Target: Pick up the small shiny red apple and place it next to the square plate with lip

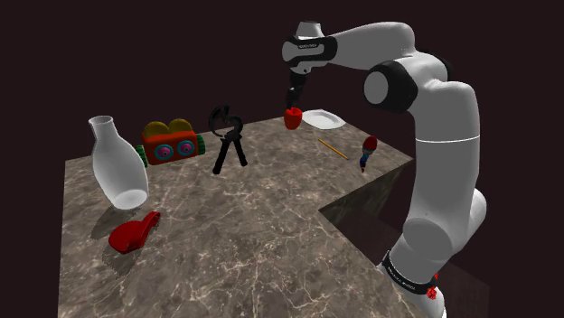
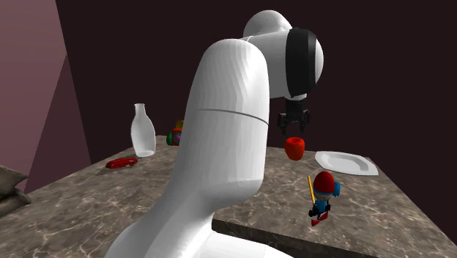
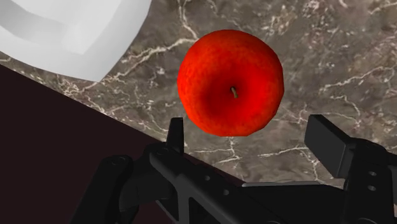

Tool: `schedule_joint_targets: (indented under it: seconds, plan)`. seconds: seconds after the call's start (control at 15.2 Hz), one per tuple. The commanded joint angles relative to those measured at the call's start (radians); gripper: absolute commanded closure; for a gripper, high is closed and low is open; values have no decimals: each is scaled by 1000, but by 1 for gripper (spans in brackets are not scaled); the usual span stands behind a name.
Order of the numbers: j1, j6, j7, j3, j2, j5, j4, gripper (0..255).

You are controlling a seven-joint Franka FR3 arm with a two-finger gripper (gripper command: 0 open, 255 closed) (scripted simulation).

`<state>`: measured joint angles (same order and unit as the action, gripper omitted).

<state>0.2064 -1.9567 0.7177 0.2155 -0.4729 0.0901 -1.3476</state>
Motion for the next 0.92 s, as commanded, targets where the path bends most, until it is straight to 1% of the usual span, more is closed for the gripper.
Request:
schedule_joint_targets:
  seconds: [0.0, 0.07, 0.33, 0.86]
  plan:
    - [0, 0, 0, 0, 0, 0, 0, 0]
    - [0, 0, 0, 0, 0, 0, 0, 0]
    - [1, 112, -5, 3, 25, -6, 88, 0]
    - [1, 112, -5, 3, 25, -6, 88, 0]
